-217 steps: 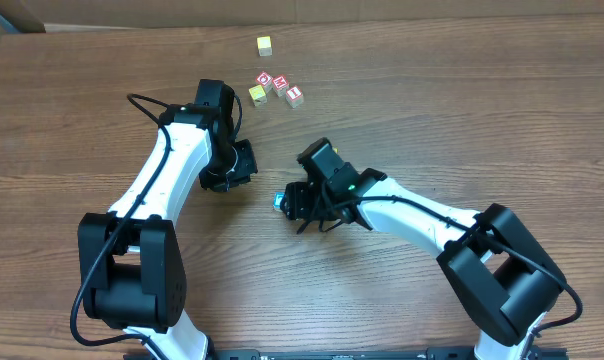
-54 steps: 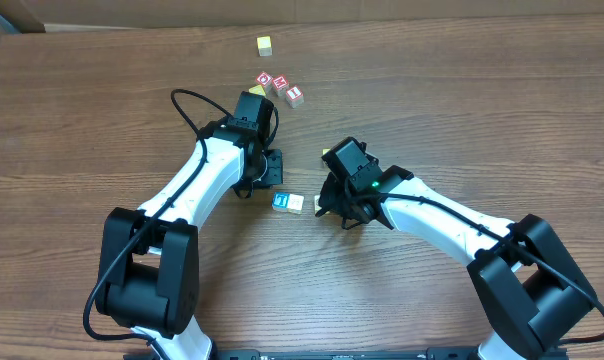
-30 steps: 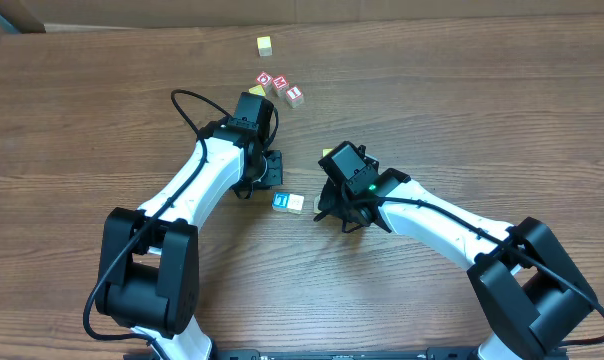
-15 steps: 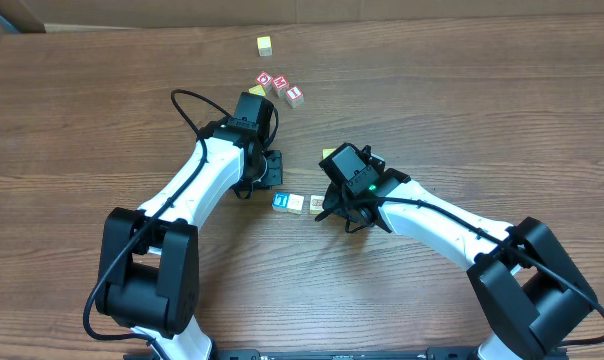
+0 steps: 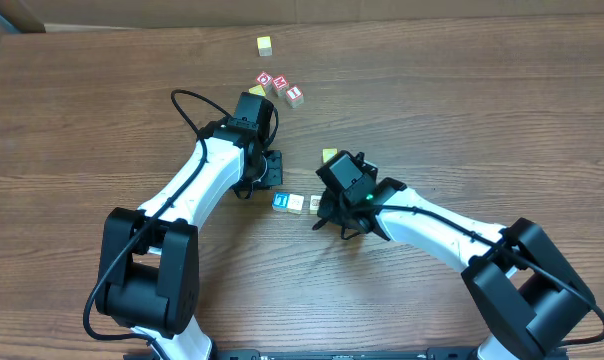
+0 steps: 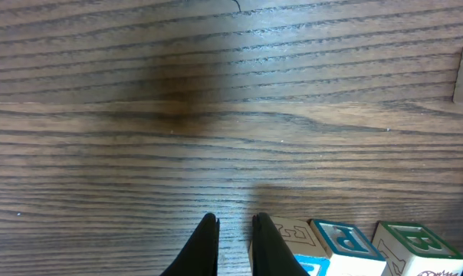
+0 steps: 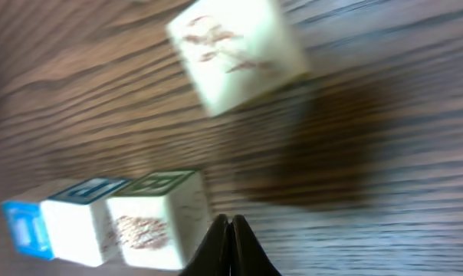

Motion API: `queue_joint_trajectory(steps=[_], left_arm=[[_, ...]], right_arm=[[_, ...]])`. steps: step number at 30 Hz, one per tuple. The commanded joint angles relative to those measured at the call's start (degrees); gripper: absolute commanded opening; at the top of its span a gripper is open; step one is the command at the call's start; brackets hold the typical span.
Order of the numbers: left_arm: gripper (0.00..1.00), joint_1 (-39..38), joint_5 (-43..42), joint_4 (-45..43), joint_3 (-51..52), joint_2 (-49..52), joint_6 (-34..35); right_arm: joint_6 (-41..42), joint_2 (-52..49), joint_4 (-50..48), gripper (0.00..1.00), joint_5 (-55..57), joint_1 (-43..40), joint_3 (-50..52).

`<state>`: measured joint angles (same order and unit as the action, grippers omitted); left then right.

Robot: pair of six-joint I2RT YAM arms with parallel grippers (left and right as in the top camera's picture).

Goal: Flip 5 blocks

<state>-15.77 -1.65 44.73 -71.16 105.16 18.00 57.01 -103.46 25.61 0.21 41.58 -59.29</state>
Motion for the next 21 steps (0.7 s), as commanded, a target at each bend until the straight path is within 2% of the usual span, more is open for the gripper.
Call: queue_joint_trajectory(steps=[1,11,18,21], left_arm=[[0.1,0.02,0.57,0.04,0.72,0.48,0.44],[0.1,0.02,0.59,0.02,0.72,0.48,0.44],[0.09,0.02,0.59,-0.31,0.72,0.48,0.44],[0.09,0.02,0.57,-1.27,0.72,0.48,0.44]], right_arm=[[0.26,-0.24,-1.27,0.04,-0.85,1.6,0.2],[-0.09,-0.24,-3.19,0.04,0.39,2.67,0.2],[-0.28,-0.24,-1.62,0.04,6.56,1.4,0.2],[-2.97,-0.39,-4.17,0.04,6.64,1.2,0.2]])
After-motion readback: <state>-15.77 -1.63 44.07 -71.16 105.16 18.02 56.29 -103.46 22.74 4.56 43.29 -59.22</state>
